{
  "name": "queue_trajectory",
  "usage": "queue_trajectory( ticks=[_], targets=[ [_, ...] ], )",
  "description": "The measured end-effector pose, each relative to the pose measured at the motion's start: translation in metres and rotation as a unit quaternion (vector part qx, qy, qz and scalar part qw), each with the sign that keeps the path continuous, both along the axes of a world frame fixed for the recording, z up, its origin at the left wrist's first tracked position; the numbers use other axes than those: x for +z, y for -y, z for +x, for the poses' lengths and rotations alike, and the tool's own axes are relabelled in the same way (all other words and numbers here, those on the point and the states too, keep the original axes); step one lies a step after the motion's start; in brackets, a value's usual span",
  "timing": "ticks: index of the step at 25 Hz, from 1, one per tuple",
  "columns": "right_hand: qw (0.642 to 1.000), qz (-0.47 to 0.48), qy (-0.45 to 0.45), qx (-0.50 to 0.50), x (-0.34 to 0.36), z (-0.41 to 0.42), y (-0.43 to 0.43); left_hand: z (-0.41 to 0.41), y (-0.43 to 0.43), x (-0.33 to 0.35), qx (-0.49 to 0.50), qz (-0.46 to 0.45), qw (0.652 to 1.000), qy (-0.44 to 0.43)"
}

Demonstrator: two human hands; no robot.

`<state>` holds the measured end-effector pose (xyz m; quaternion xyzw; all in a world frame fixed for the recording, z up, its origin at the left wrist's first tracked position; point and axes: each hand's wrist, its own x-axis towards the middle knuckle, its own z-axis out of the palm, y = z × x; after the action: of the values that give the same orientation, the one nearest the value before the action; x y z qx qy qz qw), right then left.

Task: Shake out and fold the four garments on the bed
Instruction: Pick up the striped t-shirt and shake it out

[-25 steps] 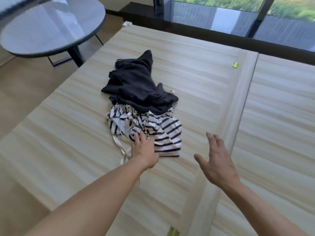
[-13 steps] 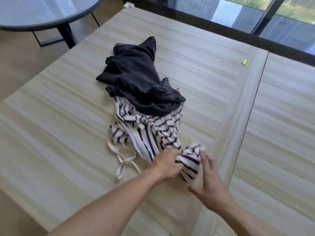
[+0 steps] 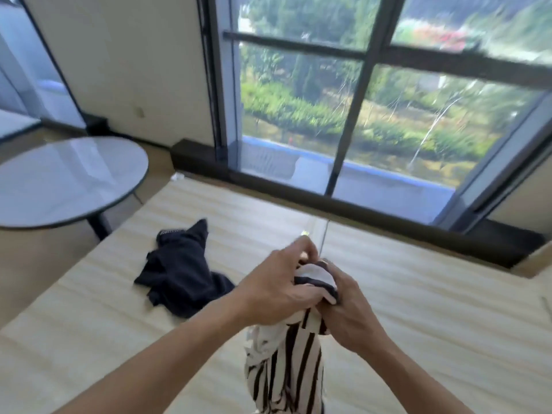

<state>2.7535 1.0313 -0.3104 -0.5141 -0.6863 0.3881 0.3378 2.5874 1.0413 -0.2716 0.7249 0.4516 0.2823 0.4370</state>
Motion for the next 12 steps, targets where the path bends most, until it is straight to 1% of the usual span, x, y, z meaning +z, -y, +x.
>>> queue_trajectory(
  ticks=[2,4,5,7,9,11,12],
  targets=[
    [0.999,0.035,-0.004,-0.001,0.11,0.037,0.013,0.028,0.021,0.101,-0.003,0.032,0.999,0.018],
    [0.998,0.068,0.002,0.005,0.192,0.066,0.025,0.048,0.042,0.173,-0.02,0.061,0.998,0.018],
    [0.997,0.073,0.011,0.005,0.236,0.083,0.037,0.06,0.056,0.211,-0.037,0.089,0.995,0.006],
    [0.994,0.094,0.048,-0.011,0.323,0.12,0.059,0.087,0.079,0.286,-0.045,0.193,0.979,-0.042],
    [0.982,0.171,0.073,-0.024,0.405,0.152,0.087,0.118,0.097,0.347,-0.035,0.305,0.95,-0.053],
    [0.955,0.277,0.097,-0.047,0.464,0.173,0.1,0.141,0.097,0.396,-0.005,0.383,0.923,-0.032],
    [0.94,0.313,0.113,-0.079,0.485,0.185,0.105,0.152,0.096,0.419,0.01,0.405,0.914,-0.03]
  ],
)
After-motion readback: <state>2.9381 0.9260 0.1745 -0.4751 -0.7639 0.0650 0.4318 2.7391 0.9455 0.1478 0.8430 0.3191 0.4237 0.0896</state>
